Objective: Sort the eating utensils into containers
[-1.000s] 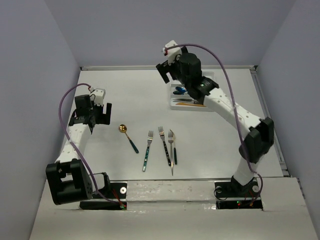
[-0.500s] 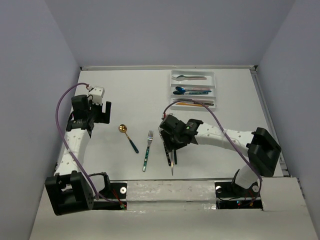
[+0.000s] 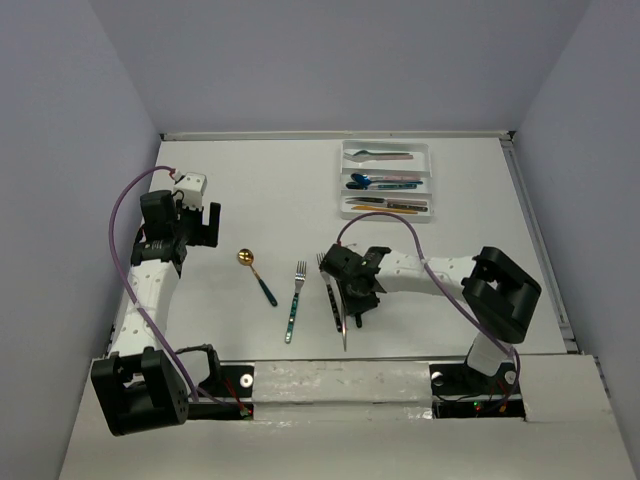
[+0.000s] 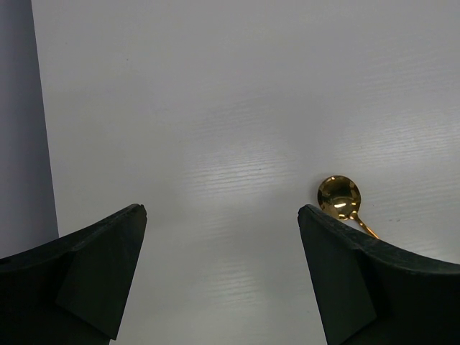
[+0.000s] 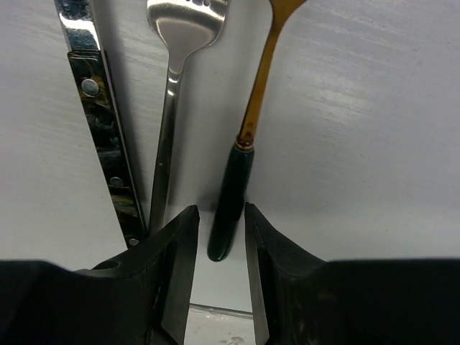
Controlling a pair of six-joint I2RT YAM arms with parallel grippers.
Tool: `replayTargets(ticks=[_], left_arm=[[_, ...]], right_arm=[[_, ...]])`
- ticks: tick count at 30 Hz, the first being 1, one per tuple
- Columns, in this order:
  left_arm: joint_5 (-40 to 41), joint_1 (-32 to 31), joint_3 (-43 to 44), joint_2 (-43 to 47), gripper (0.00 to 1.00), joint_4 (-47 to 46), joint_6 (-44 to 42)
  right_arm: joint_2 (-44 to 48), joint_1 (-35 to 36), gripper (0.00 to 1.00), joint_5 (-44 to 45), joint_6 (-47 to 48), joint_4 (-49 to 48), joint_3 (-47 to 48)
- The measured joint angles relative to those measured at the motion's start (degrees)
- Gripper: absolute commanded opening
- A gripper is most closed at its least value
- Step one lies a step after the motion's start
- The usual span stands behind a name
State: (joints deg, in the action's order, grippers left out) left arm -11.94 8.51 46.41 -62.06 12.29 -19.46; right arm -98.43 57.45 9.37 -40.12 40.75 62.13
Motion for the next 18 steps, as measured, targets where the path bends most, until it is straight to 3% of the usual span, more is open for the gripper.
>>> replayTargets(ticks=[14, 16, 17, 18], left_arm=[[-0.04, 0.24, -0.02, 0.0, 0.99, 0.0, -0.02], [-0.04, 0.24, -0.02, 0.0, 0.99, 0.0, -0.02], [-0.04, 0.24, -0.02, 0.0, 0.99, 0.0, -0.02], [-0.04, 0.24, -0.02, 0.0, 0.99, 0.0, -0.02]], right_arm=[[-3.23, -3.8, 0.34, 2.58, 0.72, 0.09, 1.75], [-3.23, -5.66, 0.26, 2.95, 1.16, -0.31, 1.75], [-3.26, -6.47, 0.1, 3.13, 1.51, -0.59, 1.75], [-3.3, -7.15, 0.02, 3.3, 1.88, -0.94, 1.75]])
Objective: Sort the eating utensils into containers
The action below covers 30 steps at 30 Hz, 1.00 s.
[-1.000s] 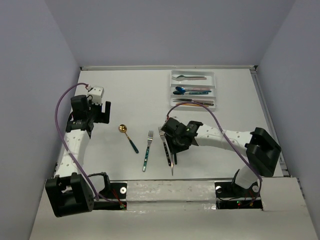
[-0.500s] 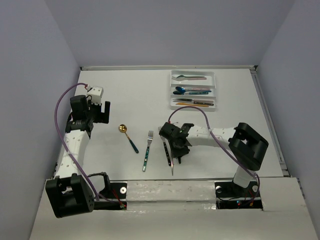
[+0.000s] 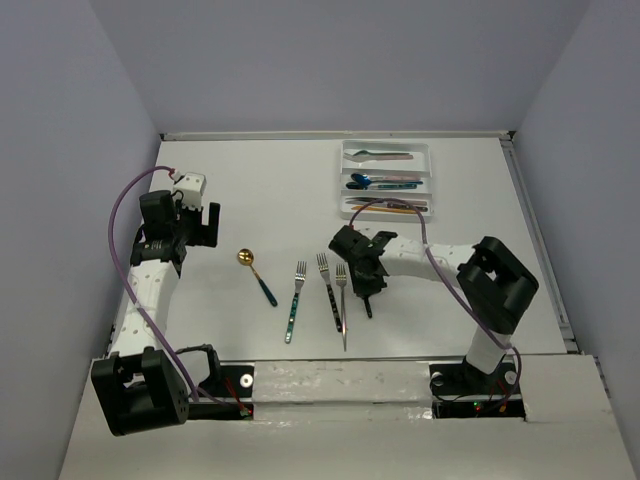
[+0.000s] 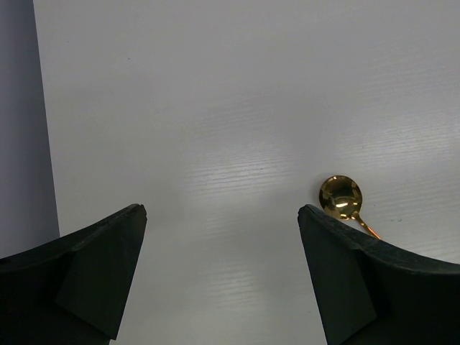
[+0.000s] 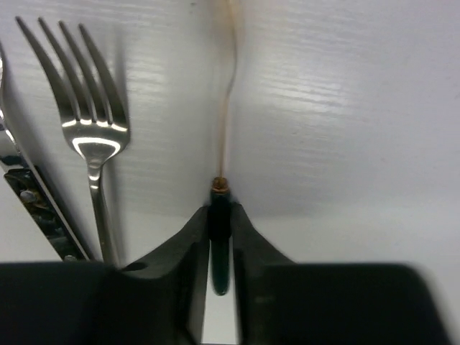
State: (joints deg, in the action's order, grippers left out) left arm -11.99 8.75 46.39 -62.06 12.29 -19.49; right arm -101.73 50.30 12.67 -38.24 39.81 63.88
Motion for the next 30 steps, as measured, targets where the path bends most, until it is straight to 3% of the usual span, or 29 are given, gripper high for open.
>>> replayTargets(ticks=[7, 11, 15, 19, 24, 30], left_arm=[[-0.02, 0.0, 0.0, -0.09, 0.99, -0.02, -0.07], [-0.02, 0.0, 0.0, -0.55, 0.99, -0.17, -0.26], [-0.66, 0.0, -0.02, -1.68, 0.99, -1.05, -0.66], [-2.64, 0.0, -0.02, -3.21, 0.99, -2.1, -0.66], [-7.56, -0.07, -0.02, -4.24, 0.99, -3.8, -1.31], [-13.51, -3.69, 0.02, -8.39, 0.99, -7.34, -1.51]], right_arm=[[0.46, -0.66, 0.0, 2.19, 4.57, -1.27, -0.39], [2.71, -0.66, 0.0, 7.52, 13.88, -1.36, -1.2], [9.05, -0.92, 0.0, 14.34, 31.63, -5.6, -0.09], [11.26, -3.45, 0.0, 16.15, 52.48, -17.25, 6.29], [4.39, -13.33, 0.0, 13.11, 76.17, -33.07, 17.7], [-18.56, -25.14, 0.0, 8.92, 99.56, -41.55, 35.87]])
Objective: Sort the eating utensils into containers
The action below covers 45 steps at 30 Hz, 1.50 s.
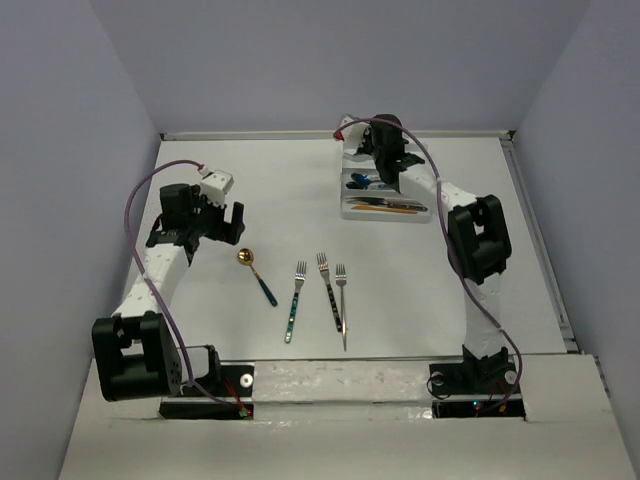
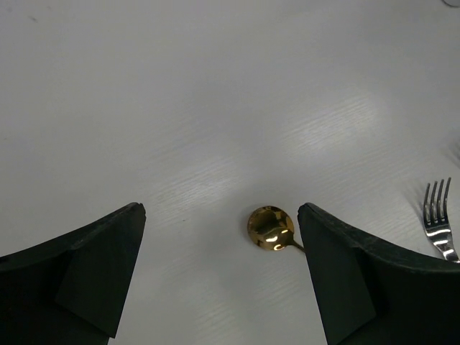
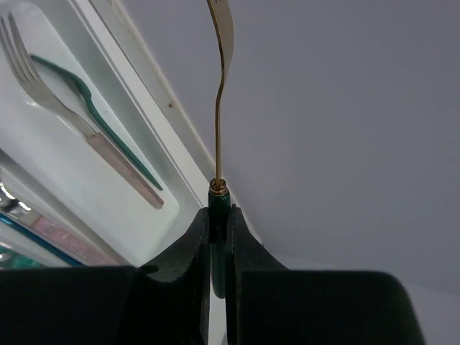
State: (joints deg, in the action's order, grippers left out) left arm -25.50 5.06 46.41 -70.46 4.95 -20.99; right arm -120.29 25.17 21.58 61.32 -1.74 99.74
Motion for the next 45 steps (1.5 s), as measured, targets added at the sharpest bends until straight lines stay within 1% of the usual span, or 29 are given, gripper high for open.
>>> replayTargets(ticks=[3, 8, 11, 13, 14, 15, 16, 20, 22, 24, 26, 30, 32, 34, 35, 36, 37, 38, 39, 41, 44, 45], left_arm=[[-0.79, -4.68, 0.0, -2.45, 0.99, -1.09, -0.11], [-0.55, -10.49, 0.0, -6.43, 0.99, -3.45, -0.2], [0.52, -10.91, 0.0, -8.48, 0.99, -3.96, -0.17], [1.18, -10.91, 0.0, -9.14, 0.99, -3.98, -0.15], [1.51, -10.91, 0.0, -9.22, 0.99, -4.07, -0.15], [1.95, -10.91, 0.0, -9.25, 0.99, -4.22, -0.15], [2.25, -10.91, 0.0, -9.25, 0.99, -4.37, -0.15], [3.69, -10.91, 0.0, -9.27, 0.99, -5.03, -0.11], [4.55, -10.91, 0.0, -9.27, 0.99, -5.25, -0.09], [5.38, -10.91, 0.0, -9.27, 0.99, -5.33, -0.04], [6.01, -10.91, 0.0, -9.27, 0.99, -5.42, 0.07], [6.73, -10.91, 0.0, -9.27, 0.99, -5.55, 0.11], [6.99, -10.91, 0.0, -9.27, 0.99, -5.55, 0.11], [7.21, -10.91, 0.0, -9.27, 0.99, -5.55, 0.11], [7.34, -10.91, 0.0, -9.27, 0.99, -5.55, 0.11], [7.52, -10.91, 0.0, -9.27, 0.99, -5.55, 0.11], [7.63, -10.91, 0.0, -9.25, 0.99, -5.57, 0.11], [7.74, -10.91, 0.0, -9.27, 0.99, -5.57, 0.11], [7.8, -10.91, 0.0, -9.25, 0.99, -5.55, 0.11], [8.0, -10.91, 0.0, -9.25, 0.99, -5.57, 0.11], [8.17, -10.91, 0.0, -9.25, 0.99, -5.57, 0.11], [8.2, -10.91, 0.0, -9.25, 0.99, -5.57, 0.11]], right_arm=[[-7.37, -2.69, 0.0, -1.66, 6.03, -0.13, 3.52], [-13.64, -4.09, 0.0, -4.9, 11.3, -0.04, 4.42], [-15.28, -4.02, 0.0, -6.19, 13.44, -0.72, 4.48], [-16.11, -4.09, 0.07, -6.64, 14.47, -1.99, 4.48], [-16.35, -4.09, 0.12, -6.75, 15.04, -2.56, 4.48], [-16.63, -4.09, 0.13, -6.86, 15.85, -3.34, 4.46], [-16.76, -4.11, 0.16, -6.91, 16.57, -4.0, 4.37], [-16.81, -4.26, 0.2, -6.82, 18.12, -6.54, 3.54], [-16.81, -4.42, 0.2, -6.82, 18.4, -6.78, 3.26], [-16.81, -4.59, 0.14, -6.84, 18.62, -7.56, 2.95], [-16.81, -4.61, 0.12, -6.84, 18.6, -7.91, 2.71], [-16.68, -5.09, 0.11, -6.84, 18.38, -8.59, 1.81], [-16.48, -5.38, 0.14, -6.91, 18.36, -8.94, 0.96], [-16.28, -5.88, 0.14, -7.04, 18.36, -9.01, -0.28], [-16.24, -6.1, 0.17, -7.1, 18.38, -9.01, -1.01], [-16.24, -6.29, 0.22, -7.13, 18.4, -8.9, -1.42], [-16.24, -6.47, 0.32, -7.21, 18.4, -8.9, -1.97], [-16.24, -6.47, 0.4, -7.21, 18.6, -8.94, -2.19], [-16.24, -6.58, 0.5, -7.19, 18.6, -9.01, -2.21], [-16.0, -6.8, 0.56, -7.19, 18.97, -9.97, -2.19], [-14.99, -6.93, 0.62, -7.06, 18.62, -10.36, -2.19], [-14.71, -6.93, 0.63, -7.08, 18.67, -10.36, -2.19]])
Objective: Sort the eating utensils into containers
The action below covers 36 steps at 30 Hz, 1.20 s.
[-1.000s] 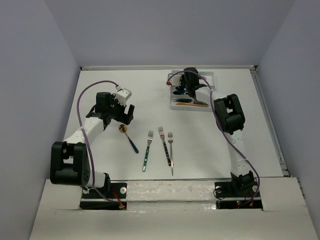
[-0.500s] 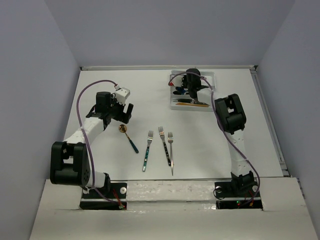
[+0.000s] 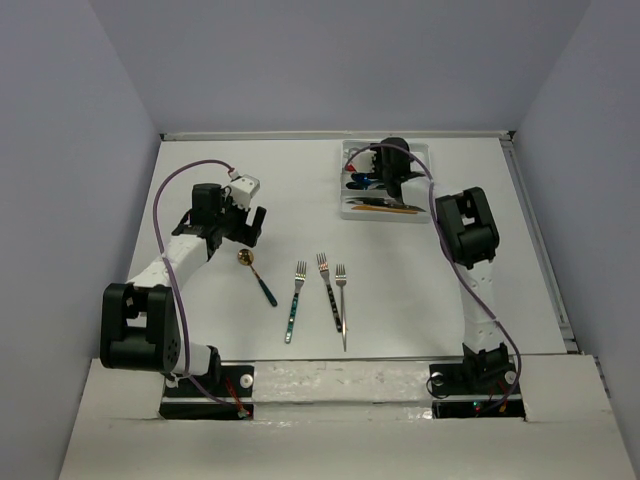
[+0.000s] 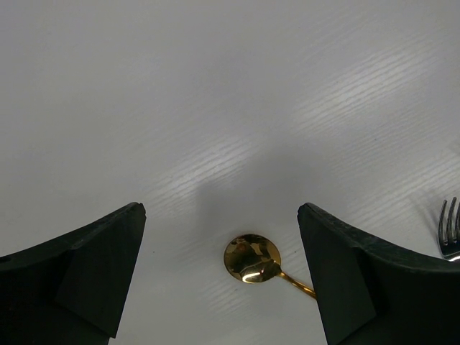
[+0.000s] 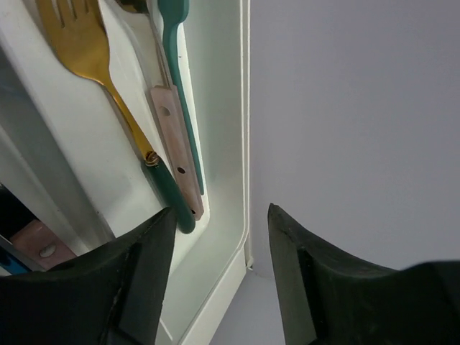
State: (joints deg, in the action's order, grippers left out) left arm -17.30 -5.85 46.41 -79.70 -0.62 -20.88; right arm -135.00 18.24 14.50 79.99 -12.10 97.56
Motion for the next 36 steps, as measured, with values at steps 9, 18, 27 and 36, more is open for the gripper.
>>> replayTargets(ticks=[9, 18, 27, 36], left_arm=[[0.74, 0.0, 0.0, 0.28, 0.99, 0.02, 0.0], [4.66, 0.0, -0.02, 3.8, 0.99, 0.24, -0.09], [12.28, 0.0, -4.28, 14.95, 0.99, 2.67, -2.25], [14.14, 0.33, -8.2, 20.59, 0.99, 5.57, -2.62]], right_arm=[[4.57, 0.24, 0.64, 0.9, -2.16, 0.11, -0.09], [23.98, 10.32, 0.67, 20.63, -42.32, 18.38, 5.05], [48.87, 23.41, 0.65, -2.45, -94.25, 44.87, -18.25], [48.52, 37.99, 0.53, -5.16, -114.03, 51.32, -33.0]])
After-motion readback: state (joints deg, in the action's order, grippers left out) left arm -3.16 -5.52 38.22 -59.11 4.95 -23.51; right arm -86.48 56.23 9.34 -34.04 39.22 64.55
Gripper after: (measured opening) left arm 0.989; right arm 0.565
